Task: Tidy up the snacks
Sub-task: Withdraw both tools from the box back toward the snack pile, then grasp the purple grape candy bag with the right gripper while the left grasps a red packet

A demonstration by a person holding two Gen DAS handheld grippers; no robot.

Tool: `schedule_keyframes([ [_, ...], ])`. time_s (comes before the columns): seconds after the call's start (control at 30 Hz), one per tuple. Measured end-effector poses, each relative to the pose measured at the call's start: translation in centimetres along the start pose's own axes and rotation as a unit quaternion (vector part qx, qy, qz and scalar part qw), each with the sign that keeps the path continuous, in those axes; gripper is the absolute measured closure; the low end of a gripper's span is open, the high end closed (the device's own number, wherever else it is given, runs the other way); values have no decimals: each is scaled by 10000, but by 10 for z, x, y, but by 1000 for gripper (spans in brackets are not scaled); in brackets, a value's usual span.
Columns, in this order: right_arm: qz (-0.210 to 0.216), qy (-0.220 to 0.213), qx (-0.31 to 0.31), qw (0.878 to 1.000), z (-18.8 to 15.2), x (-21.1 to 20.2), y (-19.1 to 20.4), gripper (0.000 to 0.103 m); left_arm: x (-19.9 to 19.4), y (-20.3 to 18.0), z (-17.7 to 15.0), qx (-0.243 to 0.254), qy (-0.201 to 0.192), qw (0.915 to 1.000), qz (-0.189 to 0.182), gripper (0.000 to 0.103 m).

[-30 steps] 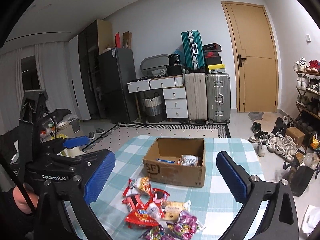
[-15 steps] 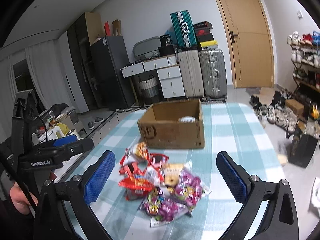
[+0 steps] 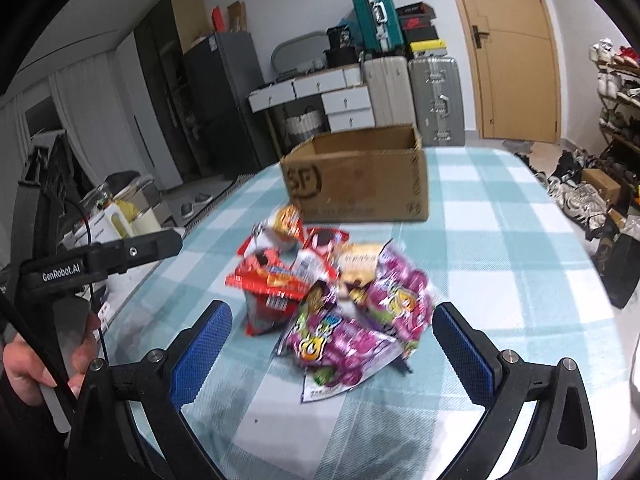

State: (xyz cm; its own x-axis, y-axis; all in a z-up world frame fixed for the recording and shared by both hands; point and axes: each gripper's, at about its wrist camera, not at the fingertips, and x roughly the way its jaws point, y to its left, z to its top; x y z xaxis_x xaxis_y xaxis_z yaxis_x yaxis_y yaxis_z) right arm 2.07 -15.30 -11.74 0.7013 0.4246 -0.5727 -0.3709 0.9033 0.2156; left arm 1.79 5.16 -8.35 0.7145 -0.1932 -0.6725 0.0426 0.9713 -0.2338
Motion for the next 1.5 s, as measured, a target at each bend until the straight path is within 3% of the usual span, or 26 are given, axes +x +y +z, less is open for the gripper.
schedule_keyframes([
  [0.4,-64,800,315,9963,-10,52,-6,1,17,20,-15,-178,231,9996,16,1],
  [0.63,-112,1020,440,9937,-13,65,-10,6,26,31,-20,-276,351,9990,5,1],
  [0.87,-356,1192,146,9921,-11,78,4,8,33,41,-23,-393,429,9983,-26,1],
  [0.93,-334,1280,75,9912,-14,82,9,12,33,44,-25,-419,448,9981,-28,1],
  [1.0,-208,1459,105,9890,-18,90,13,28,34,47,-26,-457,469,9978,-31,1],
  [1.1,-344,1408,-100,9894,-18,91,22,35,35,52,-27,-515,492,9975,-39,1],
  [1.27,-215,1334,86,9908,-16,90,19,47,35,58,-29,-559,495,9972,-19,1],
  [1.5,-105,1129,150,9934,-18,79,15,49,35,58,-31,-558,529,9970,6,1],
])
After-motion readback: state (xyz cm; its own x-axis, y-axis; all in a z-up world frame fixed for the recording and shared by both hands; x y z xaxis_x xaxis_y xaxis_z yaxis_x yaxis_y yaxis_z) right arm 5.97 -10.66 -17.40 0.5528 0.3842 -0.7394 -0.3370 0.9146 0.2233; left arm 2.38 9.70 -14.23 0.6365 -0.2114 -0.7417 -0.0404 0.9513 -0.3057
